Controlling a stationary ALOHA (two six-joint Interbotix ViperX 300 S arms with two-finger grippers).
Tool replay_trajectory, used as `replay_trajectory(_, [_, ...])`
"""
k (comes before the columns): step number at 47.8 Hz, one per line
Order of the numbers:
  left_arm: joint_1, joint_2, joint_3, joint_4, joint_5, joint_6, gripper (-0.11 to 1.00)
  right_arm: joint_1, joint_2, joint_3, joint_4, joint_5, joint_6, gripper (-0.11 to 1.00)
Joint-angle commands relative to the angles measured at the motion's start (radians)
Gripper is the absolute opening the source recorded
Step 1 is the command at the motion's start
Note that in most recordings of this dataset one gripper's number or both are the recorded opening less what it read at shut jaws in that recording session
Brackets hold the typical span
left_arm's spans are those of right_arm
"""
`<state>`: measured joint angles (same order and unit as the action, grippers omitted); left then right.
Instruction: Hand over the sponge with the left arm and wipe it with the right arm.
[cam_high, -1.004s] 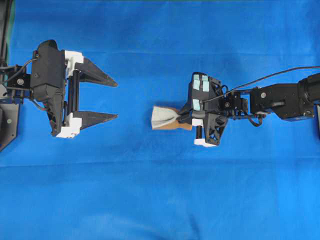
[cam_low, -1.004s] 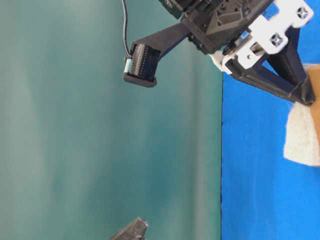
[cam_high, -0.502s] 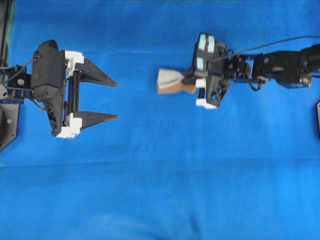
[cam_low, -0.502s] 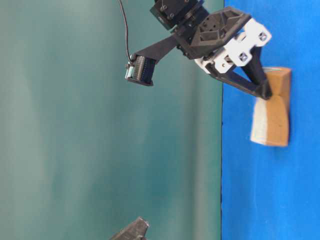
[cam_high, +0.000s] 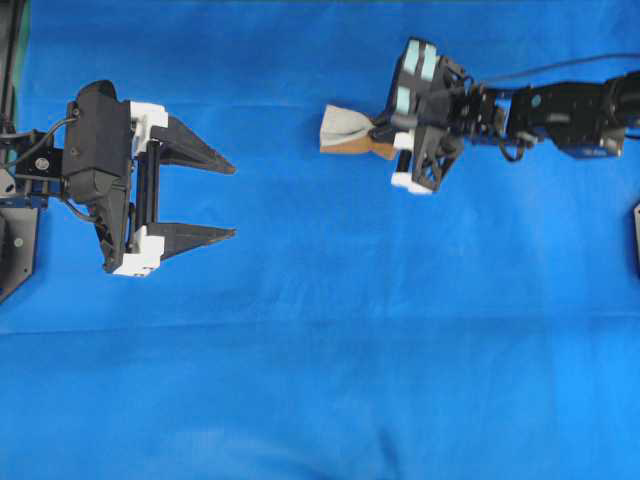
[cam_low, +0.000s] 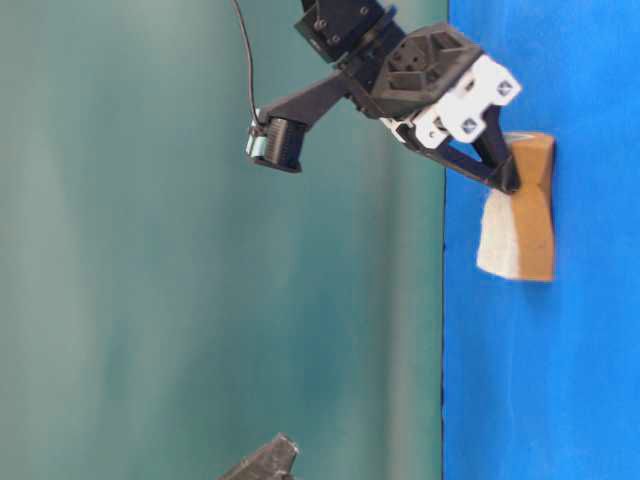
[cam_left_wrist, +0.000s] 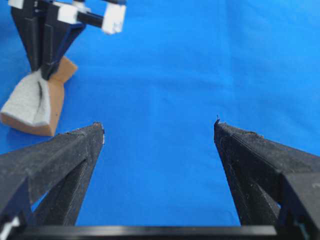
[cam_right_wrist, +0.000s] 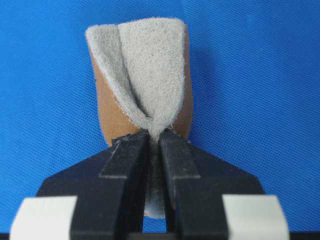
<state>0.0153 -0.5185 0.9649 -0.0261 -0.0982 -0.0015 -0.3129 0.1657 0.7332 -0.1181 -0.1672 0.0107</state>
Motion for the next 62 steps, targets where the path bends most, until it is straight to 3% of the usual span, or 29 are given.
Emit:
replay_trajectory(1, [-0.002,-0.005,-0.011,0.002,-0.011,0.002,0.89,0.075,-0.025,0.0,0.012,0.002,0.015,0.11])
replay_trajectory(20, [-0.002,-0.003,-0.011,0.002,-0.011,0.002,0.89,0.391,-0.034,0.003,0.038,0.038,0.141,0.11])
replay_trajectory(34, [-0.002,-0.003,-0.011,0.002,-0.011,0.0,0.89,0.451,-0.038,-0.002,0.038,0.041,0.166,0.11])
replay_trajectory(45, [-0.002,-0.003,-0.011,0.002,-0.011,0.002,0.89,0.348,-0.044,0.005,0.018,0.069,0.144,0.11])
replay_trajectory(62, [-0.002,-0.003,-0.011,0.002,-0.011,0.0,0.89,0.048,-0.055,-0.006,-0.104,0.08,0.067,0.11])
